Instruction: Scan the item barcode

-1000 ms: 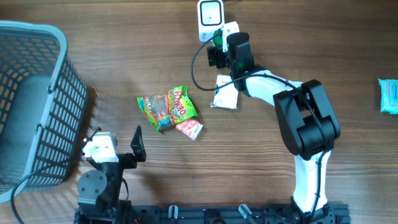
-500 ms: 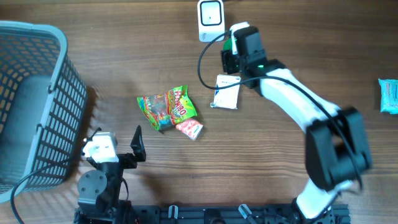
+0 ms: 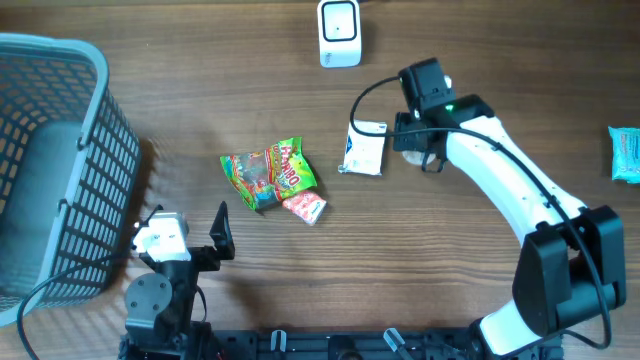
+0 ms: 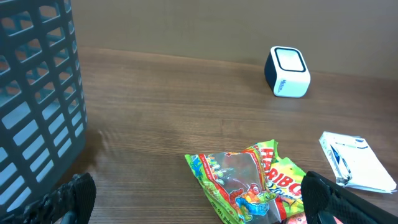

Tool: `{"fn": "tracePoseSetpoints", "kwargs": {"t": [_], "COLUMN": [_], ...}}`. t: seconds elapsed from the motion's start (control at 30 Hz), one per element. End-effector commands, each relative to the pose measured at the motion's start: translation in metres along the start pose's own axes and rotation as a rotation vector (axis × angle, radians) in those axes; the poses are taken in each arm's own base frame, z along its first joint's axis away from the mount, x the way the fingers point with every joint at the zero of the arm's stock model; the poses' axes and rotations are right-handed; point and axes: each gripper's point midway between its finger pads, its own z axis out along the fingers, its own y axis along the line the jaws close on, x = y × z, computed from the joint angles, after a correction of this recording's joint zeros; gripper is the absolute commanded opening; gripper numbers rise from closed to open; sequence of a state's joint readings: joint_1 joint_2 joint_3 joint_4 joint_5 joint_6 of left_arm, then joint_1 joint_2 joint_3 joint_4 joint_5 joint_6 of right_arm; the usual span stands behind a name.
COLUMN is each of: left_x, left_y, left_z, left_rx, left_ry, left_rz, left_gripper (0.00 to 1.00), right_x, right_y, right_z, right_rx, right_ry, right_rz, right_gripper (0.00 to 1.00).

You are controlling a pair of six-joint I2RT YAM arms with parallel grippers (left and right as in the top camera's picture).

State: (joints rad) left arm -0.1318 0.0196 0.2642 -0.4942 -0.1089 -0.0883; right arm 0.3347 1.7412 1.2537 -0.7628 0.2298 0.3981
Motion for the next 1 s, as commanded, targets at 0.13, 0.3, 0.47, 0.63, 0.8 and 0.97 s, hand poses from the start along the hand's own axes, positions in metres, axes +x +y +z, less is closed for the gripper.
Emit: {"fn": "tracePoseSetpoints", "kwargs": {"t": [0.13,0.3,0.47,0.63,0.8,0.97], "left_x": [0.001,0.001,0.001,0.001,0.001,0.001], "left_y": [0.002,0.002,0.002,0.002,0.002,0.002], "left_z": [0.000,0.000,0.000,0.000,0.000,0.000], "left_rx": [-0.010,-0.010,-0.010,-0.010,-0.010,-0.010], "left_ry": [-0.003,-0.003,-0.003,-0.003,-0.003,-0.003], "left_rz": [-0.005,-0.005,-0.005,-0.005,-0.005,-0.005], "left_gripper": [1.00,1.00,1.00,1.00,1.00,1.00], "right_x": [0.054,0.043,-0.013,-0.011,0.019,0.033], "right_y": [0.011,0.026,0.010,-0.006,-0.002,-0.001], "right_z": [0.020,-0.043,-0.125,-0.085,-0.018,0.007], "right_rx": [-0.081,-0.218,-0.188,-0.144,-0.153,-0.130], "right_ry": [0.167,0.222,0.062,0.186,0.435,0.518], "right_rz": [0.111,0.145,0.054,0.049,0.003,-0.017], "right_gripper": [0.95,1.00,1.00,1.00,1.00,1.00]}}
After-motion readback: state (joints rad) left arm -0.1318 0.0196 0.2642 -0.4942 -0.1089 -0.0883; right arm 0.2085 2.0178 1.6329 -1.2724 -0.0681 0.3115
